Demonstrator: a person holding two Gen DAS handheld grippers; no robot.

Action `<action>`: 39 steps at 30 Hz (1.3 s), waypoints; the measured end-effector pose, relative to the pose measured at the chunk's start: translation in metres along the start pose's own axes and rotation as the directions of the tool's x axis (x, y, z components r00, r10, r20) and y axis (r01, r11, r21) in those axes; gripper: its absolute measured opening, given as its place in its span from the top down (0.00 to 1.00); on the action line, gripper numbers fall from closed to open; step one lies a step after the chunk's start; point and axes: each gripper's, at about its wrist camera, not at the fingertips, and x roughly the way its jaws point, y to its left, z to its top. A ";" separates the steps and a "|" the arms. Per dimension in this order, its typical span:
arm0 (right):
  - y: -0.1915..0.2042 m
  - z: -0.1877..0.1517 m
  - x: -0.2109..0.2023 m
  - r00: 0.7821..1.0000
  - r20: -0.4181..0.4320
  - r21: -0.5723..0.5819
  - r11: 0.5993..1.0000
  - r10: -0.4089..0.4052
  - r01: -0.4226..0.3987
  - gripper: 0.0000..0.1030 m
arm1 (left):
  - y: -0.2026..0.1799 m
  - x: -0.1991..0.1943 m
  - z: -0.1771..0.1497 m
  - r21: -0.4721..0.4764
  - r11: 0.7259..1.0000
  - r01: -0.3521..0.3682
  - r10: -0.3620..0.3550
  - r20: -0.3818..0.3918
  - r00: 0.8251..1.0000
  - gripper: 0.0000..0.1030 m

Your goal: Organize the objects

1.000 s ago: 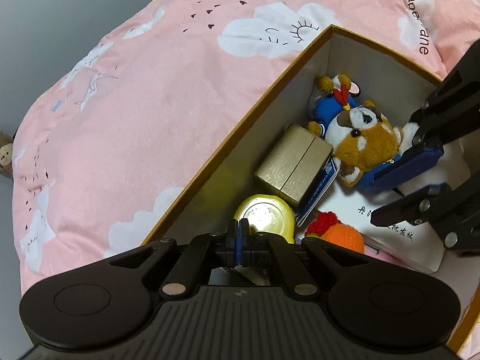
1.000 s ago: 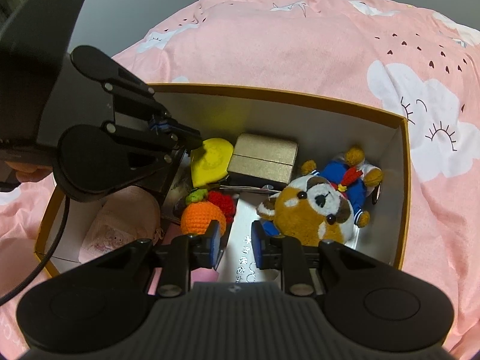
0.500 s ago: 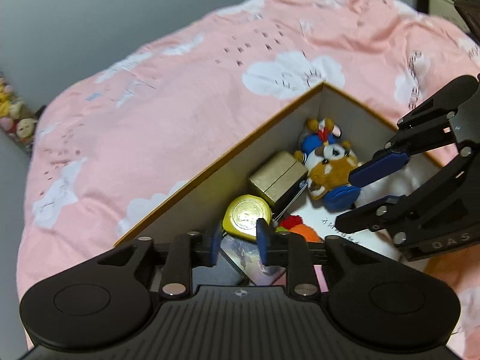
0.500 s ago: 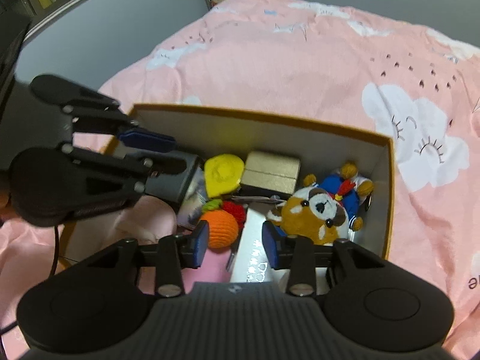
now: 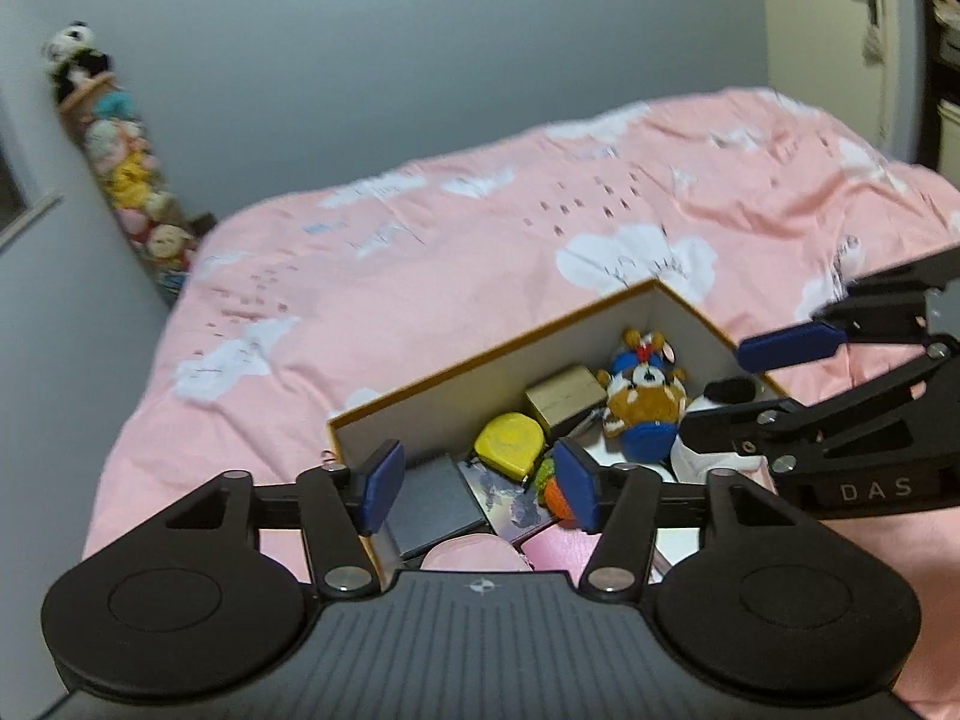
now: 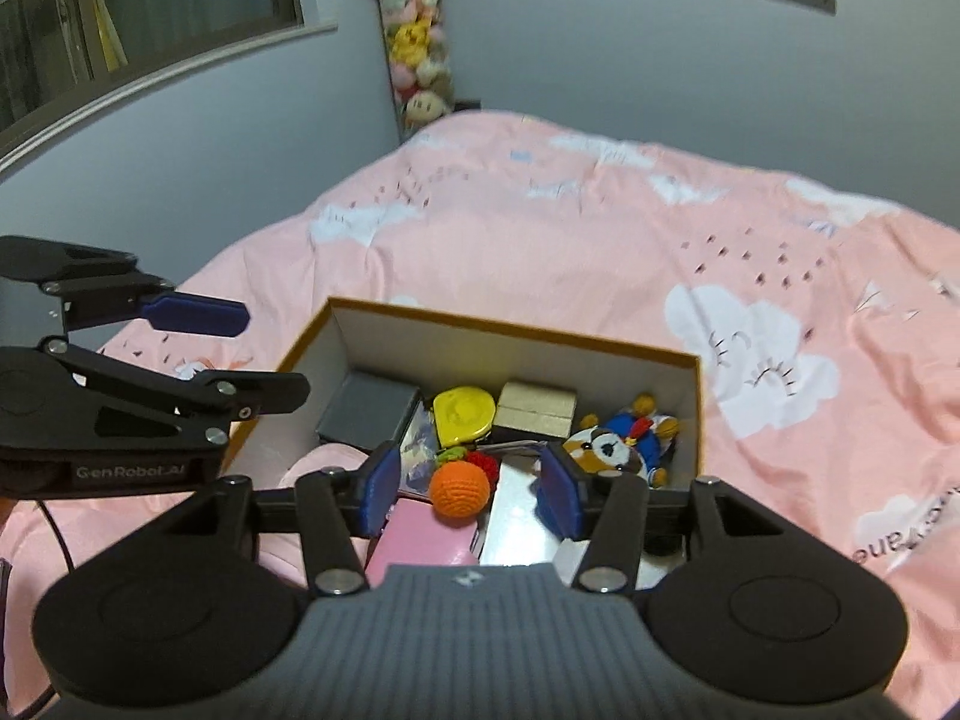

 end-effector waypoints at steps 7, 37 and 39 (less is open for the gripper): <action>0.021 -0.026 -0.044 0.993 0.109 -0.007 0.998 -0.054 0.055 0.40 | -0.007 -0.040 -0.025 -0.172 0.982 -0.075 0.090 0.082 0.993 0.15; 0.048 -0.099 -0.040 0.983 0.043 0.041 0.984 -0.177 0.175 0.34 | -0.026 -0.027 -0.096 -0.321 0.940 -0.114 0.100 -0.059 0.993 0.13; 0.048 -0.100 -0.040 0.983 0.041 0.042 0.984 -0.177 0.176 0.34 | -0.026 -0.026 -0.096 -0.318 0.941 -0.114 0.100 -0.061 0.993 0.14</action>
